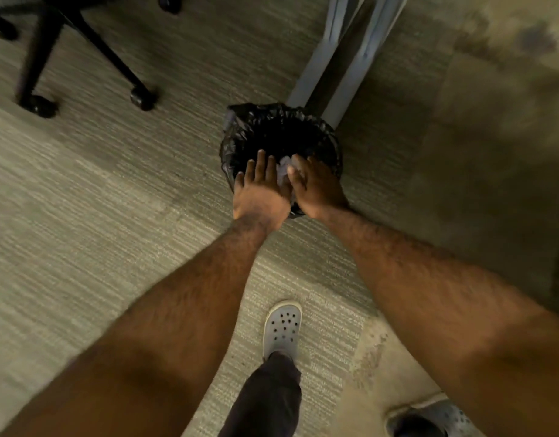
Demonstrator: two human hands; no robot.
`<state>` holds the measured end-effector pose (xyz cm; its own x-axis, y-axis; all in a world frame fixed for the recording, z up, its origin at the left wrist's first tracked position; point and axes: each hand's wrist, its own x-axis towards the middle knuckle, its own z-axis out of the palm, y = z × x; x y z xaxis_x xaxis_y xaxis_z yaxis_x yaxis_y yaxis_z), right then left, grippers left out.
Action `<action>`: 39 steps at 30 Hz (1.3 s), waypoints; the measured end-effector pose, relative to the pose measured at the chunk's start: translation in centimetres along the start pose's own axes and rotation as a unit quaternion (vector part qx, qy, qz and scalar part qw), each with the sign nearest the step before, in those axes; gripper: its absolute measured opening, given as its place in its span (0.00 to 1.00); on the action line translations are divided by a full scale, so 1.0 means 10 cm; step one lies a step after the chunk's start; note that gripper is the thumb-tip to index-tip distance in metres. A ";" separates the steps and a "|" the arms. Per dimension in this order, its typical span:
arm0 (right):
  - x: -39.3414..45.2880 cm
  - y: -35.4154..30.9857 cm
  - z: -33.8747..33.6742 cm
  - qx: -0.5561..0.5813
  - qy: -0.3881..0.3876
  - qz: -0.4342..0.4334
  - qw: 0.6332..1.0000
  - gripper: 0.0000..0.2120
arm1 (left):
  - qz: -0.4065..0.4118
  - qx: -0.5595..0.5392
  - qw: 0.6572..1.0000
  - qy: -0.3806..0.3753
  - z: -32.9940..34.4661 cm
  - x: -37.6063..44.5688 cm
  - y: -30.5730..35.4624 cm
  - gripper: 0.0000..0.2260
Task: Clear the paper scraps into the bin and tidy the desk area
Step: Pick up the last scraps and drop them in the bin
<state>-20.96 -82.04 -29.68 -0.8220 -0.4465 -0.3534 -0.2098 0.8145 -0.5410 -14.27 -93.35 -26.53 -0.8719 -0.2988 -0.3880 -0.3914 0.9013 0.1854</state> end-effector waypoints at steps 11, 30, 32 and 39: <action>-1.41 -0.37 -1.09 0.011 -0.034 0.031 0.999 0.31 | 0.042 0.026 0.999 -0.014 -0.86 -1.07 0.61 0.27; -3.64 -0.97 -3.08 0.023 0.025 0.069 0.997 0.32 | 0.183 0.038 0.982 -0.006 -2.75 -2.94 1.76 0.27; -3.82 -0.94 -3.26 0.022 0.040 0.071 0.996 0.32 | 0.207 0.040 0.977 -0.002 -2.85 -3.03 1.89 0.28; -4.38 -0.71 -3.75 0.022 0.095 0.093 0.991 0.31 | 0.299 0.068 0.952 0.013 -2.98 -3.30 2.51 0.27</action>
<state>-3.31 -54.39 18.23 -0.9301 -0.2090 -0.3020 -0.0254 0.8568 -0.5150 -4.09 -70.21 17.79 -0.9347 0.2738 -0.2266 0.2169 0.9445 0.2467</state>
